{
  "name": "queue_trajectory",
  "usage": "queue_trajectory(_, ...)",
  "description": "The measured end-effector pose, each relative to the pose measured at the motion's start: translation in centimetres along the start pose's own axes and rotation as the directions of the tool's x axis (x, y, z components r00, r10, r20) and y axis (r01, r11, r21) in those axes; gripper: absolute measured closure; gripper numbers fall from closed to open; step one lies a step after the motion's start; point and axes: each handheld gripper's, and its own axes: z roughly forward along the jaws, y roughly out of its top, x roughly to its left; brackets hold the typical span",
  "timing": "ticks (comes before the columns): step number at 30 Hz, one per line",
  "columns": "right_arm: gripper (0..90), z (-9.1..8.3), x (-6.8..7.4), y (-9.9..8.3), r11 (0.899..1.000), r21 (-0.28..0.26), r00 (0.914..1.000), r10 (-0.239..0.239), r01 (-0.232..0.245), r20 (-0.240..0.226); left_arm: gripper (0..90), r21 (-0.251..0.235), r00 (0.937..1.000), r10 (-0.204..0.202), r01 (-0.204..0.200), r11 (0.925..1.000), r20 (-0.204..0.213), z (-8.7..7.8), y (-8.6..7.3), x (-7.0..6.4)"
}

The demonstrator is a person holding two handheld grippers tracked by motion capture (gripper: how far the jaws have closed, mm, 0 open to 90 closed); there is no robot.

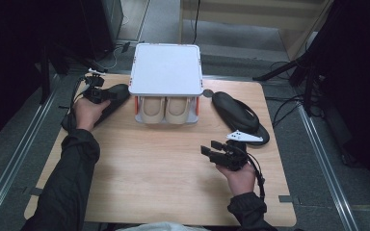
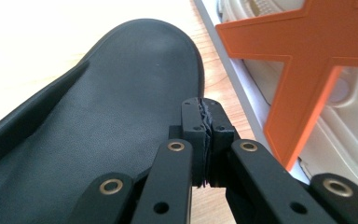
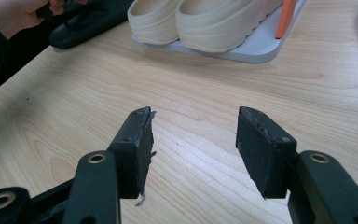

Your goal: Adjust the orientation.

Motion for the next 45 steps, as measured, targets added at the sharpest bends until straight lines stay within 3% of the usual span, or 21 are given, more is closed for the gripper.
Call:
queue_trajectory(7,46.7,0.0,0.0,-0.1,1.0,0.005,1.0,0.003,-0.003,0.004,89.7,-0.002,0.9998,0.001,-0.001,1.0,-0.019,0.6,-0.2,0.1)
queue_trajectory(9,46.7,0.1,0.0,-0.1,1.0,0.006,1.0,0.001,-0.001,0.004,89.7,-0.01,0.9991,0.006,-0.007,0.9999,-0.042,0.5,-0.2,0.1)
queue_trajectory(13,46.7,0.1,0.0,-0.1,1.0,0.001,1.0,0.001,-0.001,-0.001,89.6,-0.004,0.9997,-0.023,0.023,0.9997,-0.007,0.7,-0.3,0.6)
queue_trajectory(23,46.7,0.2,0.0,-0.1,1.0,0.001,1.0,-0.001,0.001,-0.002,89.7,0.008,0.9999,-0.016,0.016,0.9998,0.001,0.5,-0.5,0.5)
queue_trajectory(32,46.7,0.5,0.1,0.2,1.0,0.007,0.9998,-0.011,0.011,-0.014,89.8,0.018,0.9989,-0.031,0.03,0.9994,0.036,-0.4,-1.7,0.5)
queue_trajectory(38,47.3,0.7,0.1,0.6,1.0,0.002,0.9994,-0.02,0.02,-0.028,89.8,0.028,0.9993,-0.02,0.019,0.9994,0.031,-1.3,-2.7,0.3)
queue_trajectory(45,47.3,0.7,-0.1,1.3,1.0,-0.012,0.999,-0.022,0.022,-0.038,89.9,0.052,0.9984,-0.014,0.012,0.9986,0.054,-2.3,-4.0,-0.2)
